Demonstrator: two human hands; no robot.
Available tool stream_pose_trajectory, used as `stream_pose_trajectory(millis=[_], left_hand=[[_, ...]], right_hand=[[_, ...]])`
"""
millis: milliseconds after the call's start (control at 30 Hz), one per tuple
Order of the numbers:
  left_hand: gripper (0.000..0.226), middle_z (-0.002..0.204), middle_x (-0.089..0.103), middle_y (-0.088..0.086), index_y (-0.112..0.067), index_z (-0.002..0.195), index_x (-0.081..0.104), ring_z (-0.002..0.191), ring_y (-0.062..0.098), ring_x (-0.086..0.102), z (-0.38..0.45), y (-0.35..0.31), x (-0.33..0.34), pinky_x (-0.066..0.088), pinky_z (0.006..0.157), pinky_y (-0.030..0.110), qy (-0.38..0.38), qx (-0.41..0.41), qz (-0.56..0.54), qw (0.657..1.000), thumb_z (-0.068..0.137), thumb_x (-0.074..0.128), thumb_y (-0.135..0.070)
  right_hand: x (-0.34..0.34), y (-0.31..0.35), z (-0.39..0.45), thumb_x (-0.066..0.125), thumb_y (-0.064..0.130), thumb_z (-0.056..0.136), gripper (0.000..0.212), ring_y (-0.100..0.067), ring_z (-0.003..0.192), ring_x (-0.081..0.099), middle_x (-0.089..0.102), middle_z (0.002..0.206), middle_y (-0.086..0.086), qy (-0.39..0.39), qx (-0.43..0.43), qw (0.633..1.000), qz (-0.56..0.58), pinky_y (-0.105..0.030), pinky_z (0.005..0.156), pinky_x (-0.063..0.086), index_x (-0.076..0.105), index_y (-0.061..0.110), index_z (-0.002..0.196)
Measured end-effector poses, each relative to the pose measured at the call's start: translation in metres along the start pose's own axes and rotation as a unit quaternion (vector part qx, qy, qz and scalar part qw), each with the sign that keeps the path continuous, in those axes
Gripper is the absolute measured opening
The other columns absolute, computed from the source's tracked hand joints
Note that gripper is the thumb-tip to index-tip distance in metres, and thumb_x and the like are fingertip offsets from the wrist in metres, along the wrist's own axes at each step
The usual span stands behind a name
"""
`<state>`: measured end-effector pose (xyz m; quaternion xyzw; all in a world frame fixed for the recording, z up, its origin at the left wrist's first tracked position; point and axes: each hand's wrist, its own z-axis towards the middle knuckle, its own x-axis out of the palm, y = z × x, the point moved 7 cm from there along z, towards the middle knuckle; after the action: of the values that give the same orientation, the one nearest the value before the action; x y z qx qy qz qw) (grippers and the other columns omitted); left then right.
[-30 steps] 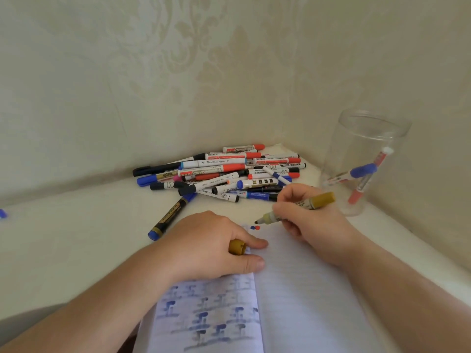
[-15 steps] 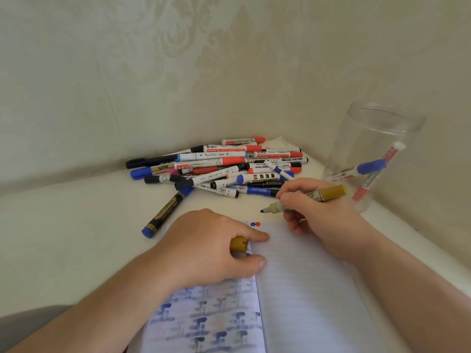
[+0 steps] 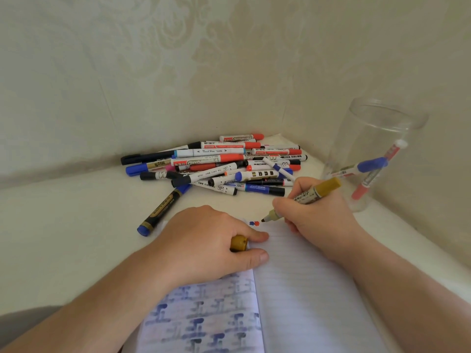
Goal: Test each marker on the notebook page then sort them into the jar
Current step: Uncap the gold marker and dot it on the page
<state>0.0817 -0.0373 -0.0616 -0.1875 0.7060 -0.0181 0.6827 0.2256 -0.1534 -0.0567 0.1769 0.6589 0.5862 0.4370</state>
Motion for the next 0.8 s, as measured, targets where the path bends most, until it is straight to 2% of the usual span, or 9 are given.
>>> stream_pose_trajectory(millis=[100, 333, 467, 633, 733, 800], left_hand=[[0.048, 0.064, 0.046, -0.025, -0.076, 0.129, 0.044, 0.074, -0.003, 0.048, -0.0003, 0.0004, 0.0004, 0.034, 0.058, 0.023, -0.002, -0.001, -0.001, 1.000, 0.082, 0.041, -0.088], [0.047, 0.066, 0.048, -0.021, -0.076, 0.128, 0.044, 0.078, 0.000, 0.051, 0.0001, 0.0015, 0.0017, 0.038, 0.061, 0.025, -0.006, -0.004, 0.003, 1.000, 0.083, 0.041, -0.086], [0.045, 0.066, 0.049, -0.022, -0.077, 0.128, 0.044, 0.077, 0.000, 0.052, -0.0009, 0.0015, 0.0020, 0.039, 0.061, 0.025, -0.010, -0.005, 0.004, 1.000, 0.084, 0.042, -0.085], [0.044, 0.066, 0.049, -0.023, -0.076, 0.128, 0.045, 0.076, -0.002, 0.051, -0.0010, 0.0001, 0.0014, 0.039, 0.061, 0.023, -0.015, -0.003, 0.002, 1.000, 0.085, 0.043, -0.084], [0.044, 0.069, 0.051, -0.023, -0.077, 0.128, 0.044, 0.078, -0.002, 0.052, -0.0016, 0.0002, 0.0016, 0.042, 0.063, 0.022, -0.019, -0.001, 0.003, 1.000, 0.084, 0.042, -0.084], [0.044, 0.071, 0.052, -0.024, -0.077, 0.128, 0.044, 0.082, -0.001, 0.055, -0.0017, 0.0002, 0.0027, 0.046, 0.067, 0.022, -0.019, 0.000, 0.002, 1.000, 0.084, 0.042, -0.084]], right_hand=[[0.0013, -0.0001, 0.0002, 0.080, 0.015, 0.083, 0.025, -0.016, 0.048, 0.056, 0.067, 0.066, -0.021, 0.004, 0.009, 1.000, 0.001, -0.028, 0.046, 0.047, 0.060, 0.001, 0.080], [0.0036, 0.0001, 0.0006, 0.082, 0.017, 0.081, 0.024, -0.013, 0.045, 0.054, 0.067, 0.059, -0.012, 0.006, 0.005, 1.000, -0.029, -0.025, 0.045, 0.045, 0.060, 0.009, 0.072], [0.0020, -0.0023, 0.0026, 0.080, 0.018, 0.077, 0.023, -0.016, 0.050, 0.051, 0.065, 0.064, -0.020, -0.008, 0.005, 0.999, -0.044, -0.030, 0.048, 0.044, 0.059, 0.009, 0.072], [0.0023, -0.0023, 0.0016, 0.081, 0.015, 0.079, 0.025, -0.013, 0.045, 0.051, 0.061, 0.054, -0.007, -0.002, 0.002, 1.000, -0.022, -0.024, 0.044, 0.042, 0.059, 0.009, 0.069], [0.0043, -0.0001, 0.0005, 0.082, 0.018, 0.077, 0.025, -0.013, 0.049, 0.051, 0.062, 0.057, -0.012, 0.005, -0.008, 0.999, -0.050, -0.026, 0.047, 0.043, 0.059, 0.013, 0.067], [0.0033, -0.0020, 0.0017, 0.081, 0.019, 0.075, 0.025, -0.015, 0.053, 0.047, 0.057, 0.055, -0.009, -0.004, -0.006, 0.998, -0.061, -0.028, 0.047, 0.041, 0.058, 0.014, 0.066]])
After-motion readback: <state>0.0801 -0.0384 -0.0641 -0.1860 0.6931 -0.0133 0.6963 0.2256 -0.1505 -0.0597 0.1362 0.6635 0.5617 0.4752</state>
